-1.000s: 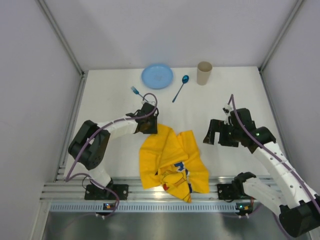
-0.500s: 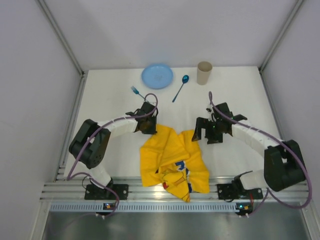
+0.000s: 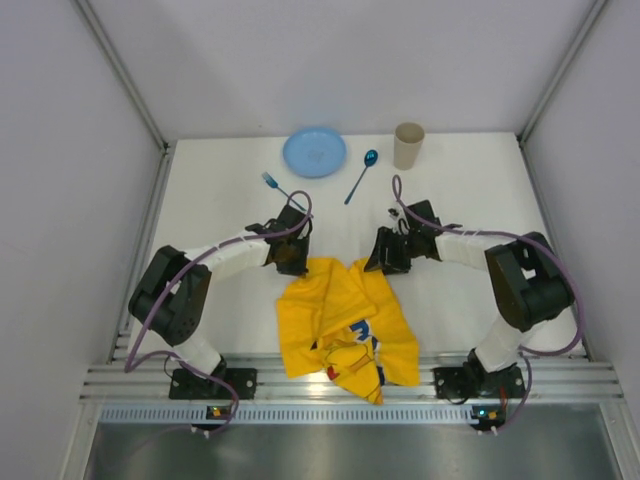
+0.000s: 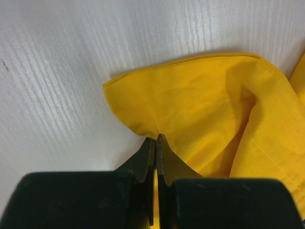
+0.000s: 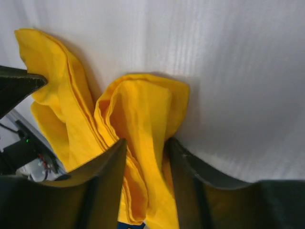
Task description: Set the dinner table for one person
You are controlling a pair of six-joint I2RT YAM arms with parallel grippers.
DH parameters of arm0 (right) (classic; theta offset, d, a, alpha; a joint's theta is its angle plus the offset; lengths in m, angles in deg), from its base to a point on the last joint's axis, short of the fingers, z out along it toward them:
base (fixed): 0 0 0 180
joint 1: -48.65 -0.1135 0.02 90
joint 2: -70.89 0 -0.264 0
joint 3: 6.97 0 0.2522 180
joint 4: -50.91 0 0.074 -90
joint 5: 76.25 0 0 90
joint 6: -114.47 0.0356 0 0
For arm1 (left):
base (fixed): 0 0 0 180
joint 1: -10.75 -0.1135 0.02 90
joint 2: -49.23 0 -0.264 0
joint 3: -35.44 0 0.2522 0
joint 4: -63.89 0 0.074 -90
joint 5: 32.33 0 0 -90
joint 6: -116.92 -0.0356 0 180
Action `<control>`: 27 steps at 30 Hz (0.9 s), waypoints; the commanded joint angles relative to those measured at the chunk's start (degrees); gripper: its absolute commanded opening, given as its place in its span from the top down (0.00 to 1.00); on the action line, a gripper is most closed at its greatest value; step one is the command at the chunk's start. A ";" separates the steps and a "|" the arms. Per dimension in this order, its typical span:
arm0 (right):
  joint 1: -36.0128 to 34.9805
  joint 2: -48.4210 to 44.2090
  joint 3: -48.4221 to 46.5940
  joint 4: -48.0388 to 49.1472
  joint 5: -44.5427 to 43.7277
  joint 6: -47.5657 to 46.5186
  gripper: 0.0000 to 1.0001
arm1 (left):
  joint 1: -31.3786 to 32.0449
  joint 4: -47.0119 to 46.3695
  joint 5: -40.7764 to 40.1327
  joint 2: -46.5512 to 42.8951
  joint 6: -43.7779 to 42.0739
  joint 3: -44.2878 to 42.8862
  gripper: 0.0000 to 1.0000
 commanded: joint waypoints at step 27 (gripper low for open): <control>9.20 2.39 -19.09 -25.05 -31.36 -8.91 1.00 | -11.21 10.40 -16.30 -2.94 -9.17 -11.18 1.00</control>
